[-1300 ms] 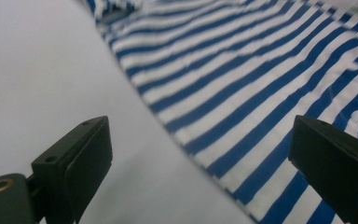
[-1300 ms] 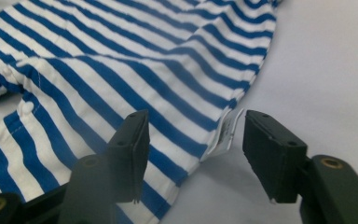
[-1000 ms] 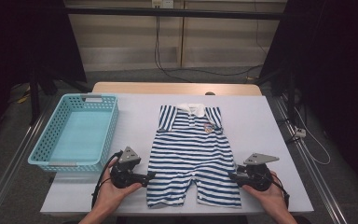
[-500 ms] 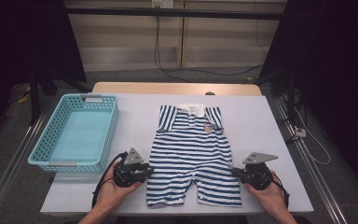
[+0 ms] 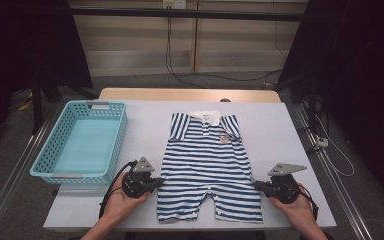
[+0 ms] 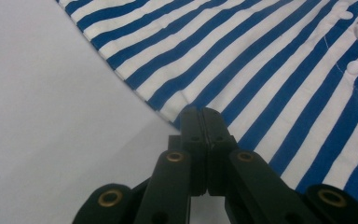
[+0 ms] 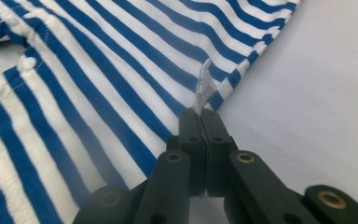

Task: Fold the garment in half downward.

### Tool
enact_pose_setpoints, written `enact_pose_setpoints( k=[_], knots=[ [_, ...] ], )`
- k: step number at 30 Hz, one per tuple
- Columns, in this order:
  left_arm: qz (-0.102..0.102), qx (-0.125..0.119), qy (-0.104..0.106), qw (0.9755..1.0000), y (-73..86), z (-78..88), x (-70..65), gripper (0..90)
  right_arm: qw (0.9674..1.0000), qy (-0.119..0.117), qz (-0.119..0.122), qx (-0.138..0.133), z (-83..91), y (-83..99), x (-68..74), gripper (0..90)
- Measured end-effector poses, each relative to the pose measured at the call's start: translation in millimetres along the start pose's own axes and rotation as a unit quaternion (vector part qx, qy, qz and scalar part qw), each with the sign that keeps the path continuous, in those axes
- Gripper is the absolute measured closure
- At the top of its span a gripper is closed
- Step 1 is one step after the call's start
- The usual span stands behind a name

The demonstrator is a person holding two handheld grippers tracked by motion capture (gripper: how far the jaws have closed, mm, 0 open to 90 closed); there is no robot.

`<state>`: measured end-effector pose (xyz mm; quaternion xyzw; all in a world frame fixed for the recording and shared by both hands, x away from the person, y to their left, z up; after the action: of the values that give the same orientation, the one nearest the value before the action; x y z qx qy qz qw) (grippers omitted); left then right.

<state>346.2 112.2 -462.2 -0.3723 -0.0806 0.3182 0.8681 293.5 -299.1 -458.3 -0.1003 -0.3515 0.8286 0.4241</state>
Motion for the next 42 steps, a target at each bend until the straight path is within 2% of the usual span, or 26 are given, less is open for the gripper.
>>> enact_pose_setpoints(
  k=[4, 5, 6, 7, 8, 11, 14, 15, 19, 20, 25, 27, 29, 31, 32, 36, 38, 40, 42],
  knots=[
    [0.01, 0.001, 0.007, 0.9999, 2.4, 3.8, -1.1, 89.5, 0.9998, -0.012, 0.014, -0.007, 3.1, 2.1, 1.4, 90.0],
    [0.006, 0.0, 0.008, 0.9999, 3.2, 4.7, -1.0, 89.4, 0.9998, -0.011, 0.015, -0.007, 3.7, 2.4, 1.4, 90.0],
    [0.005, 0.007, -0.006, 0.9999, 4.3, 6.3, -2.0, 89.4, 0.9997, -0.014, 0.018, -0.007, 3.9, 2.8, 1.7, 90.0],
    [0.01, 0.011, -0.006, 0.9999, 5.8, 7.7, -3.4, 89.5, 0.9997, -0.015, 0.02, -0.007, 4.1, 3.1, 2.8, 90.0],
    [0.007, 0.003, 0.015, 0.9999, 7.0, 7.5, -2.4, 89.5, 0.9996, -0.016, 0.023, -0.004, 4.4, 3.6, 4.1, 90.0],
    [0.005, 0.012, 0.001, 0.9999, 10.0, 13.4, -4.4, 89.5, 0.9991, -0.024, 0.034, 0.0, 5.8, 6.0, 8.8, 90.0],
    [0.002, 0.008, -0.002, 1.0, 12.2, 17.2, -7.4, 89.4, 0.999, -0.028, 0.035, 0.0, 7.7, 7.4, 12.2, 90.0],
    [0.004, 0.004, 0.021, 0.9998, 13.1, 18.2, -7.0, 89.5, 0.9988, -0.029, 0.038, 0.002, 7.7, 7.6, 12.8, 90.0],
    [0.016, 0.0, 0.029, 0.9995, 17.6, 24.4, -11.7, 89.4, 0.9979, -0.039, 0.051, 0.003, 8.2, 8.6, 16.4, 90.0],
    [0.008, 0.01, 0.011, 0.9999, 18.3, 26.3, -13.0, 89.5, 0.998, -0.038, 0.05, 0.004, 9.7, 9.0, 18.3, 90.0],
    [0.009, 0.01, 0.02, 0.9997, 24.5, 33.4, -17.6, 89.3, 0.9976, -0.044, 0.053, 0.002, 14.2, 11.4, 25.1, 90.0],
    [0.022, 0.005, 0.019, 0.9996, 24.9, 34.2, -17.0, 89.2, 0.9976, -0.044, 0.053, 0.002, 14.1, 11.6, 25.3, 89.4],
    [0.032, -0.004, 0.026, 0.9991, 23.2, 32.1, -14.3, 88.7, 0.9978, -0.043, 0.05, 0.002, 12.9, 11.5, 23.7, 80.8],
    [0.025, -0.005, 0.021, 0.9994, 21.8, 31.3, -10.1, 86.8, 0.9985, -0.036, 0.042, 0.001, 13.2, 11.4, 22.7, 71.9],
    [0.038, -0.008, 0.018, 0.9991, 21.3, 30.5, -9.4, 82.5, 0.9985, -0.038, 0.04, -0.002, 13.9, 11.3, 22.7, 66.0],
    [0.041, -0.026, -0.001, 0.9988, 16.2, 31.0, -2.1, 69.5, 0.9988, -0.038, 0.024, -0.021, 13.8, 8.7, 18.3, 51.8],
    [0.047, -0.037, -0.014, 0.9981, 13.3, 30.7, -0.4, 58.9, 0.9987, -0.034, 0.013, -0.036, 12.2, 6.0, 14.8, 41.5],
    [0.042, -0.049, -0.023, 0.9976, 9.8, 31.1, 1.2, 52.8, 0.9983, -0.024, 0.004, -0.052, 11.6, 2.9, 11.8, 34.8],
    [0.047, -0.071, -0.038, 0.9957, 6.0, 30.2, 2.5, 44.6, 0.9974, -0.009, -0.011, -0.071, 12.1, -0.6, 9.2, 28.6]
  ],
)
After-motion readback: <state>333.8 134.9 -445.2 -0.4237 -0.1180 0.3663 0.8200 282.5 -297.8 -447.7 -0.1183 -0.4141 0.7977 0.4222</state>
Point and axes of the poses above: each handheld gripper's, and its own axes: z roughly backward along the jaws, y roughly out of its underside, x roughly to its left, the point moved 2 cm from there along -z, roughly forward along the jaws, and after that the axes turned 4 degrees about -y, right-handed, at the moved point
